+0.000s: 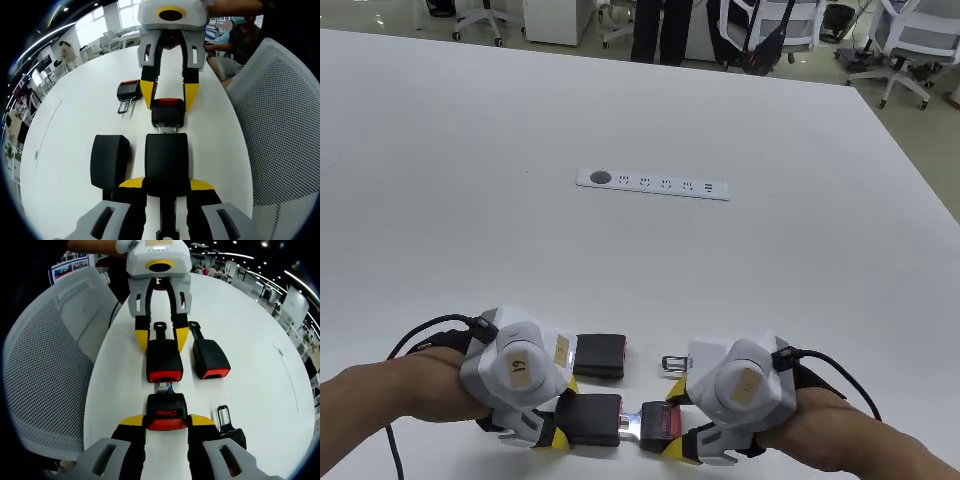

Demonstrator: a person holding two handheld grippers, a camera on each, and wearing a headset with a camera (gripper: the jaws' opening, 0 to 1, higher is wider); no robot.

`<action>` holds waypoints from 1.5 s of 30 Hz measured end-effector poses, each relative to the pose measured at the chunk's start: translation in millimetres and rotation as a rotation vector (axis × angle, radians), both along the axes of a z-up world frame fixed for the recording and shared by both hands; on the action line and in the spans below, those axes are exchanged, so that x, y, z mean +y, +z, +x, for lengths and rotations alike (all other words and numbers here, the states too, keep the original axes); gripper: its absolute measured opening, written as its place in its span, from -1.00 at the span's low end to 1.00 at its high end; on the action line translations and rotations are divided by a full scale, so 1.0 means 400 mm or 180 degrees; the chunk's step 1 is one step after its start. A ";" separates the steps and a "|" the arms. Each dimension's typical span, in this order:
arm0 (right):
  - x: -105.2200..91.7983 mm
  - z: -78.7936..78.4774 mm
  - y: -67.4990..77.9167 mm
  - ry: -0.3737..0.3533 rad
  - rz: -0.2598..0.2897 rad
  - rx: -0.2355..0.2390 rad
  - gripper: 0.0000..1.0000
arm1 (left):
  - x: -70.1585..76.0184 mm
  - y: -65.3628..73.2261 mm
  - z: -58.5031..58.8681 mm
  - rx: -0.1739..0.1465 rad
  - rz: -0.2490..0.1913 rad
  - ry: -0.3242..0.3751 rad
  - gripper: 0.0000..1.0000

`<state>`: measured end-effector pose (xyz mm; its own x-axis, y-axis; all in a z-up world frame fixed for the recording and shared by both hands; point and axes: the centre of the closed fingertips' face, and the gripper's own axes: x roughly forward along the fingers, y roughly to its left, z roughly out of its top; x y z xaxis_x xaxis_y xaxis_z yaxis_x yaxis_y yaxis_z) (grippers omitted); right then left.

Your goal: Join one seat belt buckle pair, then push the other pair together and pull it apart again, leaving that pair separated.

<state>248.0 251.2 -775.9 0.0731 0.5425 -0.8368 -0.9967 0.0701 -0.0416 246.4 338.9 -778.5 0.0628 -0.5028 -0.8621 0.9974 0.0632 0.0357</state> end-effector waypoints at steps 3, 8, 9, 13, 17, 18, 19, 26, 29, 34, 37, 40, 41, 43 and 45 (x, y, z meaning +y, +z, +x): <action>0.005 -0.001 0.001 0.0009 -0.0001 -0.0003 -0.46 | 0.000 -0.001 0.000 0.0004 0.0008 -0.0011 -0.38; 0.025 -0.001 0.000 -0.0021 0.0032 0.0067 -0.47 | -0.001 0.003 -0.003 0.0006 0.0017 -0.0022 -0.39; 0.028 -0.001 -0.002 -0.0007 0.0025 0.0054 -0.47 | -0.001 0.002 -0.003 0.0006 0.0021 -0.0020 -0.39; 0.034 -0.002 -0.004 0.0016 0.0011 0.0042 -0.47 | 0.001 0.001 -0.003 0.0009 0.0033 -0.0024 -0.39; 0.043 -0.002 -0.001 0.0001 0.0025 0.0049 -0.48 | 0.003 -0.001 0.000 0.0016 0.0042 -0.0030 -0.39; 0.030 0.001 -0.002 -0.0094 -0.0056 0.0036 -0.48 | 0.008 -0.004 0.002 0.0035 0.0092 -0.0018 -0.39; 0.031 0.000 0.006 -0.0061 -0.0023 0.0043 -0.48 | 0.002 0.001 0.004 0.0021 0.0040 -0.0031 -0.39; 0.031 -0.004 0.012 -0.0004 -0.0034 0.0012 -0.46 | 0.007 0.004 0.003 0.0026 0.0084 -0.0022 -0.39; 0.031 -0.006 0.017 0.0013 0.0030 -0.0034 -0.45 | 0.007 0.008 0.000 0.0005 0.0073 -0.0043 -0.38; 0.040 0.001 0.016 -0.0064 0.0112 0.0007 -0.45 | 0.004 0.008 0.001 0.0004 0.0088 -0.0015 -0.38; 0.048 -0.002 0.015 -0.0095 0.0031 0.0027 -0.45 | 0.005 0.004 0.004 0.0036 0.0115 0.0048 -0.38; 0.041 0.001 0.010 0.0000 0.0103 0.0007 -0.45 | 0.008 0.001 0.002 0.0034 0.0074 -0.0019 -0.38; 0.040 0.001 0.011 0.0006 0.0113 0.0000 -0.45 | 0.008 0.001 0.002 0.0039 0.0074 -0.0016 -0.38; 0.043 0.000 0.011 0.0026 0.0139 -0.0019 -0.44 | 0.006 0.001 0.000 0.0053 0.0053 -0.0003 -0.37; 0.046 -0.001 0.012 0.0023 0.0140 -0.0009 -0.43 | 0.005 0.001 -0.001 0.0054 0.0043 0.0002 -0.37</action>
<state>247.6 269.7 -771.0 0.0715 0.5794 -0.8119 -0.9970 0.0647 -0.0416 246.1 341.0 -778.0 0.0485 -0.4911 -0.8698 0.9978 0.0634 0.0198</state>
